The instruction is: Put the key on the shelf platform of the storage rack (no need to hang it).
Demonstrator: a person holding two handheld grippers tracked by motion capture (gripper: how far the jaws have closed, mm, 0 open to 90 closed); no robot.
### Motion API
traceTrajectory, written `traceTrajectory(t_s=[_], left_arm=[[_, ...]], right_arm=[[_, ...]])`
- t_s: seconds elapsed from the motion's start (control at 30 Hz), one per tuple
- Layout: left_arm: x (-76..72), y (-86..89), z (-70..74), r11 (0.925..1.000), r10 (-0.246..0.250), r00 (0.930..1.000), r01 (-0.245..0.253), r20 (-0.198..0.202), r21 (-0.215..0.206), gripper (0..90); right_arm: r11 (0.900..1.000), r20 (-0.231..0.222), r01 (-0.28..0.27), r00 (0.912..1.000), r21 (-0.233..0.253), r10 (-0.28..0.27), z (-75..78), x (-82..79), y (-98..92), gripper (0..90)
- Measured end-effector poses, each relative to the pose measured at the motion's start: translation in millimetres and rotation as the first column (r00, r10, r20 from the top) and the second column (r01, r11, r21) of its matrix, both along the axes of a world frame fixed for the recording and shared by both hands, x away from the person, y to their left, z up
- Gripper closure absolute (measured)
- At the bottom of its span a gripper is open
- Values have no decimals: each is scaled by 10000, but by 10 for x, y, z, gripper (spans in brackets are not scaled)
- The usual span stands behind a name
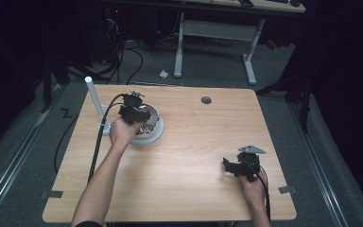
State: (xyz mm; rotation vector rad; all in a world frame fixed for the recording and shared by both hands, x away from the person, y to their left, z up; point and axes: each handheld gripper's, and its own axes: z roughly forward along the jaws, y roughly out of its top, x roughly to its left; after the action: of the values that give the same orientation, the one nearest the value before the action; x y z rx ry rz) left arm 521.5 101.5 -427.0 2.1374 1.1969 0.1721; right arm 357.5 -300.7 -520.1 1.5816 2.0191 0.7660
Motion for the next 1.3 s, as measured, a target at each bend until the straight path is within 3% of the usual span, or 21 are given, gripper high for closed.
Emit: traceTrajectory(t_s=[0.2,0.3,0.37,0.47,0.67,1.17,1.3], left_arm=[[2,27,-64,9999,139,9998,-139,-139,7,812],[-11,32,-71,9999,93,9998,-92,-158,79,750],[-27,29,-49,9999,104,9999,-104,-37,136,719],[-75,32,28,9996,241,9992,-245,305,149,588],[-177,58,158,9995,211,9969,-229,764,233,488],[-475,210,385,9992,310,9895,-271,1415,-297,429],[-556,216,439,9997,204,9875,-183,1561,-147,421]], right_arm=[[10000,2,-1,10000,-3,1,0,0,0,152],[10000,3,-1,10000,-2,1,0,0,0,152],[10000,0,-2,10000,7,2,0,0,0,152],[10000,0,-4,10000,6,4,0,0,0,152],[10000,-1,-5,10000,3,5,0,0,0,152],[10000,1,-2,10000,5,2,0,0,1,152],[10000,1,-2,10000,7,2,0,0,1,152]])
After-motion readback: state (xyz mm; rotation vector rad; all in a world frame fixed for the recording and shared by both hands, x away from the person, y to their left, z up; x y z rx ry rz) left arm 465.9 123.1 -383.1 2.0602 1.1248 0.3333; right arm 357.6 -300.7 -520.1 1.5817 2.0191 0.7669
